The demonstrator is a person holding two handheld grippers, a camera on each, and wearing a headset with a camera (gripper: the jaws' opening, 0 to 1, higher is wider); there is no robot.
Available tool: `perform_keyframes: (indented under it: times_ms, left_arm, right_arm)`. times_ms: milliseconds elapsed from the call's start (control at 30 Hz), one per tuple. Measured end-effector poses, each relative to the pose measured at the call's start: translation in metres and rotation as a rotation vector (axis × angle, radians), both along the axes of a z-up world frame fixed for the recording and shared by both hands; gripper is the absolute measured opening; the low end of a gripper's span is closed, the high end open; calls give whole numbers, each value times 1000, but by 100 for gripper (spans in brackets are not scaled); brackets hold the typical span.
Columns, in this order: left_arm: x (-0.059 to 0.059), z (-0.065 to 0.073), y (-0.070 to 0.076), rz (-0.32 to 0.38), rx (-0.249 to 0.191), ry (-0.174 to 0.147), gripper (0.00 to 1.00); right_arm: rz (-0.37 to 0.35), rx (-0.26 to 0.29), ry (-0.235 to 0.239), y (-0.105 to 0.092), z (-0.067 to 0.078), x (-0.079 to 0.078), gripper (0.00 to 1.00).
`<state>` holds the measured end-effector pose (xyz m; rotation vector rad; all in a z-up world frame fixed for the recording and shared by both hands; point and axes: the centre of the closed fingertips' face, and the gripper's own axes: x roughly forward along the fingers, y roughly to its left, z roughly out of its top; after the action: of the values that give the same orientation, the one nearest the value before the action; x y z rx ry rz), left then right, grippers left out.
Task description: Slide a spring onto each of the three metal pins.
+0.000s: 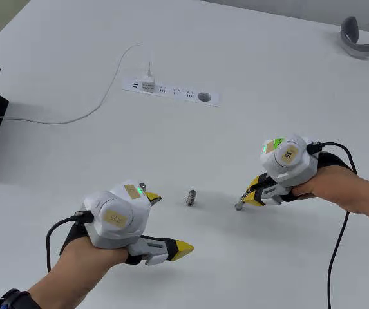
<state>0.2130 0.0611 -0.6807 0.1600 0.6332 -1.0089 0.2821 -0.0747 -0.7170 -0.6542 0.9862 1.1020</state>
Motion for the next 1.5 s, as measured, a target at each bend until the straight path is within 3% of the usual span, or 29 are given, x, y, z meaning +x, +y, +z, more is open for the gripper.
perform_keyframes:
  times_ms: [1067, 1300, 1500]
  left_arm:
    - [-1, -4, 5, 11, 9, 15, 72]
    - [0, -3, 6, 14, 9, 15, 72]
    - [0, -2, 6, 16, 7, 15, 73]
  right_arm:
    - [18, -40, -2, 4, -36, 0, 13]
    - [9, -34, -9, 4, -35, 2, 13]
    - [-15, -13, -9, 2, -29, -3, 23]
